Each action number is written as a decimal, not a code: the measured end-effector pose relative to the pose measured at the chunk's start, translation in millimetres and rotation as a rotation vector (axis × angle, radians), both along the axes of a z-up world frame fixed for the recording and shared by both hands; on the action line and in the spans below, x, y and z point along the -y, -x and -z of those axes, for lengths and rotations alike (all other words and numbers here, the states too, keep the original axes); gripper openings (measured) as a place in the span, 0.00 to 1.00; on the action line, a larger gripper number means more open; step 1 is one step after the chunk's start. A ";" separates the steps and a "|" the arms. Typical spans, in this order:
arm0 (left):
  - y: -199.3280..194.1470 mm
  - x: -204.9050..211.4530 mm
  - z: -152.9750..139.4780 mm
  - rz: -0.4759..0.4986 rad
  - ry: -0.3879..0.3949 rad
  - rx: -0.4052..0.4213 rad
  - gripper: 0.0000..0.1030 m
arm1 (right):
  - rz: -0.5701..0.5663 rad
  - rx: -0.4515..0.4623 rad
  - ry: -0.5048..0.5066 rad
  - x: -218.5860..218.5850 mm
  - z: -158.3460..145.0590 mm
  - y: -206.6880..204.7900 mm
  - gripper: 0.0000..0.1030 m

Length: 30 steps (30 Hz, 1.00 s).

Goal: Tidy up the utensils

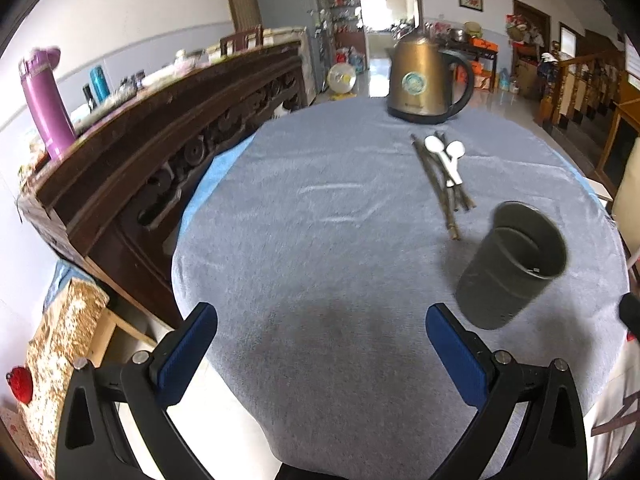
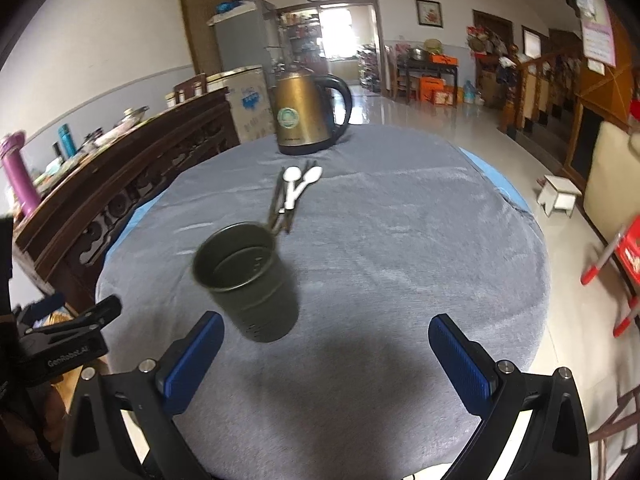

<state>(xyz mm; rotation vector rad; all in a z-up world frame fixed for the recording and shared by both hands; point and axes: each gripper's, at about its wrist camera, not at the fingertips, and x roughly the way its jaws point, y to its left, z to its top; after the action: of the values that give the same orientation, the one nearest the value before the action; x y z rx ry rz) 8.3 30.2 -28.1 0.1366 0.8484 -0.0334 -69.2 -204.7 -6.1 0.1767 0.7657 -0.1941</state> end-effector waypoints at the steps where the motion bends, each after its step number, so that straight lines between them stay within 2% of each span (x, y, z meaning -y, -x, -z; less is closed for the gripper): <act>1: -5.7 -3.5 3.2 -0.012 0.005 -0.015 1.00 | 0.013 -0.005 -0.018 5.3 1.4 -2.7 1.00; 6: -36.4 -17.6 14.4 -0.057 0.017 -0.066 1.00 | 0.091 -0.016 -0.030 36.6 8.2 -23.1 1.00; 9: -58.5 -20.3 16.9 -0.069 0.011 -0.083 1.00 | 0.117 -0.039 0.006 53.7 10.8 -46.2 1.00; 12: -81.3 -21.0 19.4 -0.073 0.002 -0.093 1.00 | 0.110 -0.053 -0.009 67.3 13.3 -78.2 1.00; 16: -109.9 -17.2 25.5 -0.053 0.004 -0.128 1.00 | 0.040 -0.074 -0.088 77.0 18.7 -146.0 0.98; 18: -123.7 -14.8 29.1 -0.050 -0.003 -0.140 1.00 | -0.024 -0.072 -0.125 77.9 21.6 -186.2 0.94; 22: -144.3 -8.4 34.0 -0.042 -0.005 -0.160 1.00 | -0.085 -0.105 -0.136 67.7 34.5 -255.2 0.87; 27: -161.9 -3.5 37.8 -0.036 -0.011 -0.171 1.00 | -0.089 -0.145 -0.084 52.4 57.1 -315.8 0.79; 30: -170.5 -3.2 41.9 -0.044 -0.008 -0.178 1.00 | -0.080 -0.157 -0.014 44.7 66.7 -336.7 0.79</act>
<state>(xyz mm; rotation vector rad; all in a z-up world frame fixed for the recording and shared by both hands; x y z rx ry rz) 178.8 33.4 -70.0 0.1241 1.0292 -0.0010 267.5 -249.5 -72.8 0.1452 0.9291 -0.1277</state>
